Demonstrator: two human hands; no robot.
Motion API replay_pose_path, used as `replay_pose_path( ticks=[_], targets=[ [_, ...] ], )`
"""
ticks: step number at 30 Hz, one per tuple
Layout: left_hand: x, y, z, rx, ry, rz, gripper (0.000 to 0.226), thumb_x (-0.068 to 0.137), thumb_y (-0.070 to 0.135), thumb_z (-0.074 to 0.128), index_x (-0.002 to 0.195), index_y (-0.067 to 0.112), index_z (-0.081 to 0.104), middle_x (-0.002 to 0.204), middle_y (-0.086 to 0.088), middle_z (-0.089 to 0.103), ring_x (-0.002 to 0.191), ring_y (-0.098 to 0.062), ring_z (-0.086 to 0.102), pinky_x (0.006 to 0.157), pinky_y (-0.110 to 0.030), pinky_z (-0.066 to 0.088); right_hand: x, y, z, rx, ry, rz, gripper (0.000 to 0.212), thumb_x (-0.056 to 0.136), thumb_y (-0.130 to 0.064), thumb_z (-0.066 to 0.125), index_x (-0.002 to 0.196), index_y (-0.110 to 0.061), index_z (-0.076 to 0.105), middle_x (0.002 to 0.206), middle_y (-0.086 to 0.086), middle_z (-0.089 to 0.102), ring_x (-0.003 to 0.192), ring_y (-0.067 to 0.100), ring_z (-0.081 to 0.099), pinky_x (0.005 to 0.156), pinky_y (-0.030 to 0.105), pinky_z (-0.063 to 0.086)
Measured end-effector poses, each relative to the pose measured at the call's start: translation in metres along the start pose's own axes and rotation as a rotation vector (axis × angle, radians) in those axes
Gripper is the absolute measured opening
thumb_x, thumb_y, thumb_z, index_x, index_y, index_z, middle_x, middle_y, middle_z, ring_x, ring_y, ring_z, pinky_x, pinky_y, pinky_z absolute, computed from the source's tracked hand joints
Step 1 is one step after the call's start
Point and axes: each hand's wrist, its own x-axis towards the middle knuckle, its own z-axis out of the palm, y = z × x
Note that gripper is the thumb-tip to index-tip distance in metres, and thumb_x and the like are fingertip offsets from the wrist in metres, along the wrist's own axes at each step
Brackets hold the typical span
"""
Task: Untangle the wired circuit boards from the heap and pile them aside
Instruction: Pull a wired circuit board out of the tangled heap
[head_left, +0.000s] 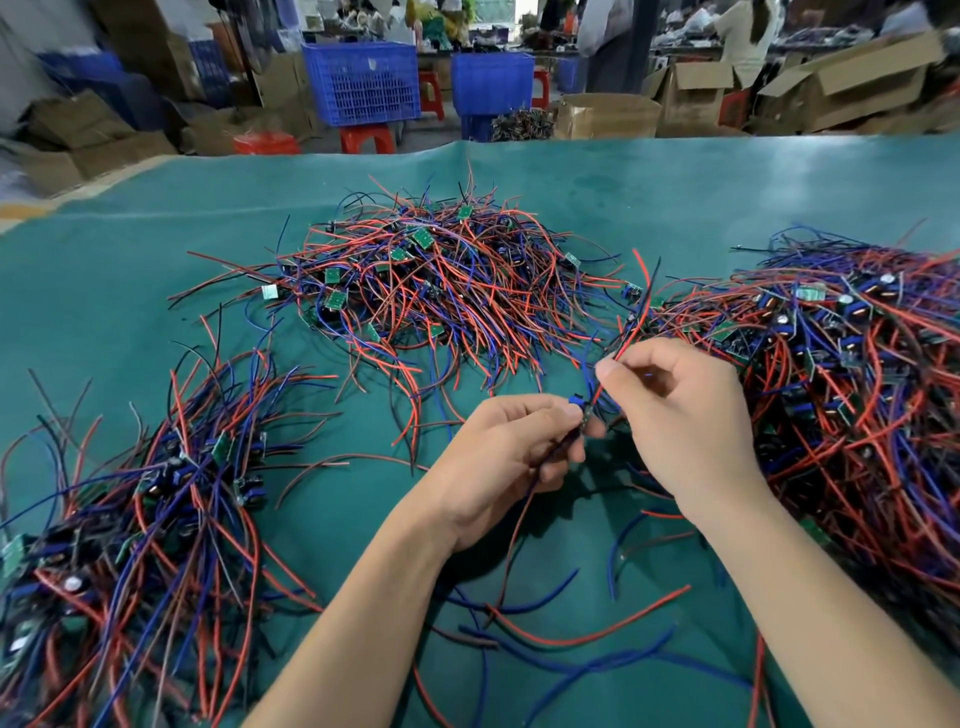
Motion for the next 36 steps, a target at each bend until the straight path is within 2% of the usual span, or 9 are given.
replay_pose_path(
  ticks=[3,6,10,12,17,21,25,29,36],
  targets=[
    [-0.001,0.002,0.003,0.029,-0.028,0.007,0.032,0.097,0.012,0.053,0.072,0.016,0.072,0.086,-0.02,0.05,0.062,-0.015,0.028,0.053,-0.021,0.023,0.005,0.003,-0.007,-0.106,0.107,-0.07,0.015,0.092,-0.019,0.074,0.078,-0.02,0.068,0.081,-0.003,0.065,0.071,0.016,0.058,0.072,0.023,0.04],
    [-0.002,0.003,0.003,0.065,-0.059,-0.008,0.025,0.098,0.012,0.051,0.082,0.009,0.07,0.07,-0.01,0.051,0.059,-0.017,0.019,0.055,-0.027,0.017,0.012,0.01,-0.014,-0.164,0.22,-0.096,0.011,0.093,-0.022,0.072,0.087,-0.013,0.073,0.085,-0.001,0.063,0.075,0.02,0.058,0.074,0.022,0.036],
    [-0.002,0.002,0.003,0.063,-0.099,-0.007,0.025,0.099,0.013,0.05,0.084,0.007,0.069,0.066,-0.004,0.05,0.054,-0.012,0.019,0.056,-0.027,0.015,0.025,0.02,-0.025,-0.093,0.299,-0.041,0.023,0.092,-0.041,0.061,0.092,-0.019,0.067,0.089,0.014,0.069,0.079,0.037,0.068,0.084,0.05,0.054],
    [-0.002,0.001,0.002,0.066,-0.119,-0.007,0.024,0.099,0.014,0.05,0.085,0.006,0.068,0.065,-0.003,0.049,0.051,-0.01,0.023,0.054,-0.026,0.016,0.027,0.021,-0.026,-0.001,0.342,-0.005,0.02,0.092,-0.045,0.057,0.09,-0.025,0.059,0.081,0.016,0.068,0.067,0.036,0.067,0.074,0.059,0.054],
    [0.001,0.0,-0.001,-0.01,0.036,0.048,0.022,0.1,0.017,0.052,0.099,0.003,0.069,0.064,-0.001,0.048,0.052,-0.009,0.025,0.052,-0.022,0.02,0.028,0.017,-0.032,0.169,0.587,0.022,0.021,0.095,-0.044,0.048,0.094,-0.023,0.051,0.064,-0.003,0.061,0.038,0.025,0.056,0.044,0.049,0.045],
    [0.007,0.0,-0.007,-0.155,0.194,0.137,0.023,0.099,0.001,0.046,0.115,-0.003,0.061,0.071,-0.002,0.052,0.054,-0.007,0.036,0.051,-0.016,0.029,0.014,0.009,-0.017,0.118,0.214,0.067,0.032,0.081,-0.056,0.058,0.08,-0.025,0.065,0.063,-0.006,0.065,0.056,0.026,0.063,0.057,0.053,0.053],
    [0.005,-0.004,-0.006,0.041,0.142,0.137,0.017,0.099,0.0,0.049,0.101,0.008,0.064,0.072,0.0,0.059,0.056,-0.006,0.042,0.053,-0.015,0.034,-0.009,-0.001,0.012,0.059,-0.285,-0.025,0.033,0.082,-0.056,0.066,0.093,-0.027,0.075,0.072,-0.009,0.072,0.065,0.013,0.066,0.06,0.033,0.055],
    [0.003,-0.004,-0.006,0.089,0.142,0.128,0.015,0.097,0.001,0.053,0.095,0.006,0.067,0.069,-0.008,0.065,0.056,-0.013,0.052,0.057,-0.02,0.044,-0.01,0.001,0.012,0.266,-0.304,-0.006,0.014,0.083,-0.032,0.077,0.088,-0.018,0.076,0.064,-0.002,0.069,0.058,0.01,0.059,0.061,0.023,0.047],
    [0.001,-0.002,-0.004,0.18,-0.001,0.108,0.017,0.097,0.012,0.058,0.086,0.012,0.071,0.075,-0.01,0.07,0.063,-0.015,0.057,0.06,-0.024,0.038,0.002,-0.004,-0.001,0.255,-0.036,-0.111,0.012,0.078,-0.032,0.08,0.078,-0.021,0.077,0.076,-0.005,0.075,0.068,0.007,0.064,0.067,0.037,0.056]
  ],
)
